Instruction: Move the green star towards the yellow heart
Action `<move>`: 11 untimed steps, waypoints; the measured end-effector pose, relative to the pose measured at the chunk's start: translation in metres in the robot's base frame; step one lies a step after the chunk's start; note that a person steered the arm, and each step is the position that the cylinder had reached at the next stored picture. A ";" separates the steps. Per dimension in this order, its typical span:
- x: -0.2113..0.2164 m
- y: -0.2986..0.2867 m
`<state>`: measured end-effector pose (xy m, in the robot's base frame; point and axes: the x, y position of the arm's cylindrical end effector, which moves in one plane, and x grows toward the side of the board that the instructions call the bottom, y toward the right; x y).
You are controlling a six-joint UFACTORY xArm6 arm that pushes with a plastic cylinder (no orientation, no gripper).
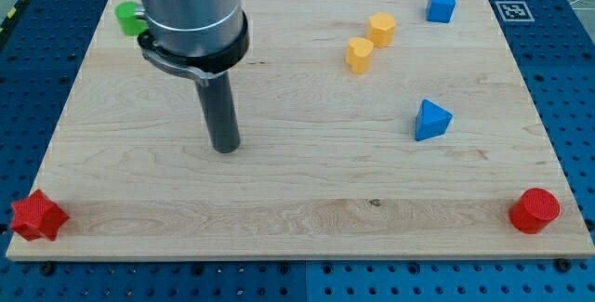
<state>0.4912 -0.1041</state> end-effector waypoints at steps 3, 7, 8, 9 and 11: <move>-0.093 -0.079; -0.117 0.089; -0.110 0.110; -0.111 0.109; -0.143 0.038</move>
